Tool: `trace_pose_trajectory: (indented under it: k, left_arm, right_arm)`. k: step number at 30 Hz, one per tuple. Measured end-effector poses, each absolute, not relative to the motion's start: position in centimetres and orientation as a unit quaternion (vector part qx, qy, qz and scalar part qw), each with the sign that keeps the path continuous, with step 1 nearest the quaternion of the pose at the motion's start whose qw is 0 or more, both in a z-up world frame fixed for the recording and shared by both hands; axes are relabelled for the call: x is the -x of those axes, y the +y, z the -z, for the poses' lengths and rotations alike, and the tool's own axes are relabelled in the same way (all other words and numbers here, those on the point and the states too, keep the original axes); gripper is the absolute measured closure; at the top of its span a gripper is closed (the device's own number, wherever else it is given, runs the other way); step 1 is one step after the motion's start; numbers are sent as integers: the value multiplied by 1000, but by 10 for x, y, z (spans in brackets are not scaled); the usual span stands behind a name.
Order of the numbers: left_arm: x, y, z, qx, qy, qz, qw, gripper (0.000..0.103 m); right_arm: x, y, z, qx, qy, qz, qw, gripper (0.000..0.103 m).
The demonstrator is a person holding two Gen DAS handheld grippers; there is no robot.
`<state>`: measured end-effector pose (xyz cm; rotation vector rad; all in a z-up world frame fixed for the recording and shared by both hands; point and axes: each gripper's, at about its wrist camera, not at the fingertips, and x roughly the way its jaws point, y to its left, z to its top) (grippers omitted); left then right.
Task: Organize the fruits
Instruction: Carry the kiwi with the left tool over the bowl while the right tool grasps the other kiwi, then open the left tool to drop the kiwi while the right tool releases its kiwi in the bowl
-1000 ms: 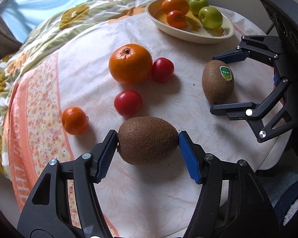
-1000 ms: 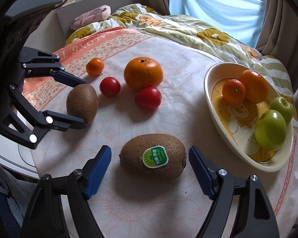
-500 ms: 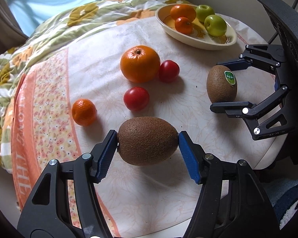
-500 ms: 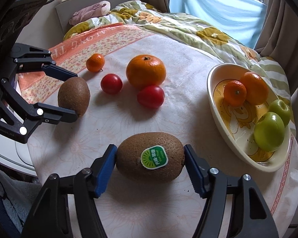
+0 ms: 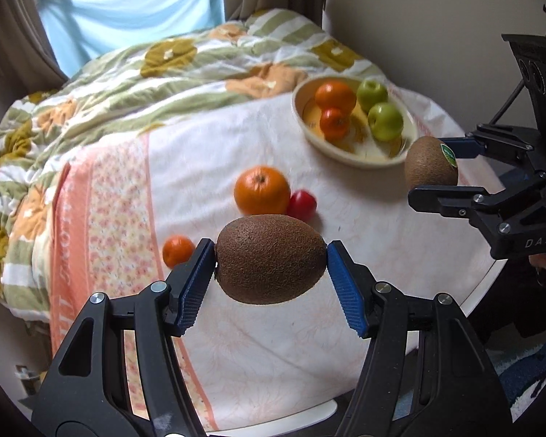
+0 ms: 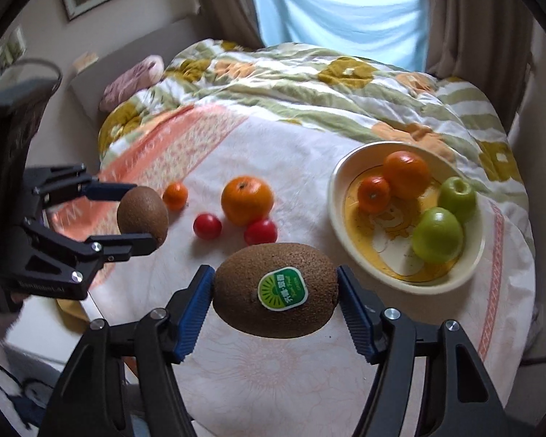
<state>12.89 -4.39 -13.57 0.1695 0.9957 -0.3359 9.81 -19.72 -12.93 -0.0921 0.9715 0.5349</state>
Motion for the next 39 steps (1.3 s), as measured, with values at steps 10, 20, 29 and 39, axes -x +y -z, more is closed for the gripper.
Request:
trace_pose_trajectory:
  k: [10, 20, 29, 39]
  left_arm:
    - [-178, -90, 90, -45, 426, 180, 885, 36]
    - [-225, -152, 112, -52, 439, 198, 875, 36]
    - [-249, -198, 156, -57, 464, 203, 861, 36]
    - [-255, -222, 187, -93, 481, 205, 848, 35]
  right_arm:
    - [-123, -237, 82, 27, 433, -207, 877, 40]
    - [-158, -284, 92, -3, 432, -195, 881, 40]
    - [-189, -316, 112, -18, 442, -184, 878, 40]
    - [-203, -332, 130, -32, 456, -178, 871, 40]
